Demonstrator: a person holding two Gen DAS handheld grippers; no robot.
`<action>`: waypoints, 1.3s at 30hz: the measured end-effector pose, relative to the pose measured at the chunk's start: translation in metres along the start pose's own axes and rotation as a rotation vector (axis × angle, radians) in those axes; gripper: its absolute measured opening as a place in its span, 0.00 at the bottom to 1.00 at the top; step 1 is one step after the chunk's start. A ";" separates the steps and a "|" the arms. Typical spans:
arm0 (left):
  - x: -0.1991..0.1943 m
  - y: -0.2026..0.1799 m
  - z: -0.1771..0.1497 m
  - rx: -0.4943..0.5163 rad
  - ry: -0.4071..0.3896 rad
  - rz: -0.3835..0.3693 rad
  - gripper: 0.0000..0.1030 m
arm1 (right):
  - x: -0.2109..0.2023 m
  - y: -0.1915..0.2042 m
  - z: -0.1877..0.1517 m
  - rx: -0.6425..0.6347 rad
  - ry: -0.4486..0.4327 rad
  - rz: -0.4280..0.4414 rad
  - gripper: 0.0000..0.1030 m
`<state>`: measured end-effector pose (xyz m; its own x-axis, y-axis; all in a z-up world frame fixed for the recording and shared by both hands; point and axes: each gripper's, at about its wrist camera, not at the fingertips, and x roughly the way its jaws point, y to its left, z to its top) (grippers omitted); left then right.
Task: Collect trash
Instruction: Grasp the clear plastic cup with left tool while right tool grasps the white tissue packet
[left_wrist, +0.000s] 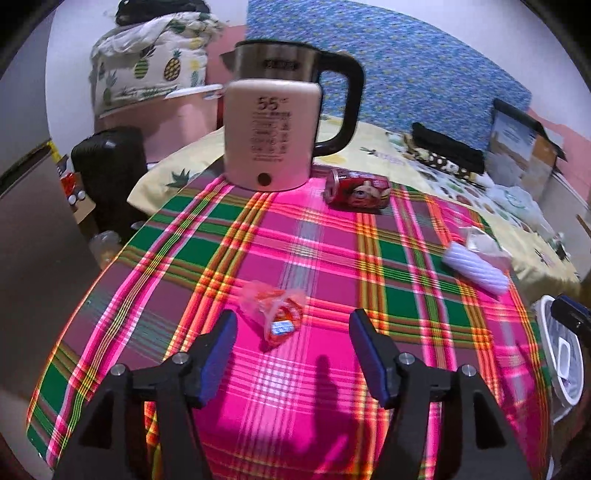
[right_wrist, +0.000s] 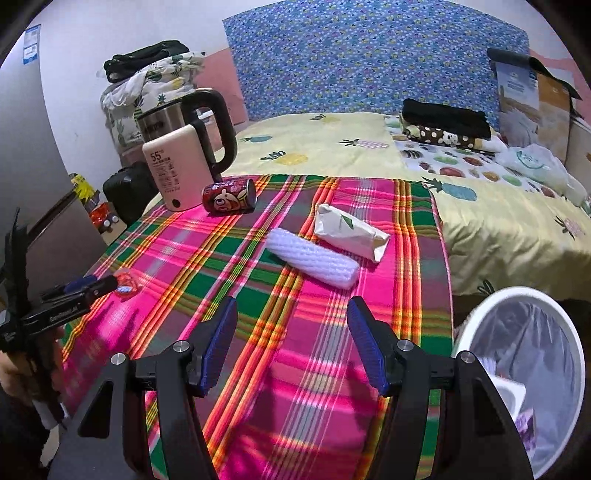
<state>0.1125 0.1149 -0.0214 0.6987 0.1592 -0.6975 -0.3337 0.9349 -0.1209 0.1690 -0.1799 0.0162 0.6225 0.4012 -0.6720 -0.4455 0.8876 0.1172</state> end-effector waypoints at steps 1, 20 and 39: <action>0.004 0.001 0.000 -0.006 0.006 0.003 0.63 | 0.005 -0.001 0.002 -0.001 0.005 -0.004 0.61; 0.055 0.010 0.009 -0.021 0.083 -0.018 0.52 | 0.074 -0.041 0.042 -0.026 0.085 -0.115 0.61; 0.046 -0.019 0.009 0.066 0.078 -0.139 0.52 | 0.075 -0.042 0.044 0.009 0.108 -0.074 0.07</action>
<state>0.1574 0.1070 -0.0447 0.6833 0.0038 -0.7301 -0.1931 0.9653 -0.1756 0.2626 -0.1769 -0.0065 0.5808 0.3081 -0.7535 -0.3949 0.9160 0.0702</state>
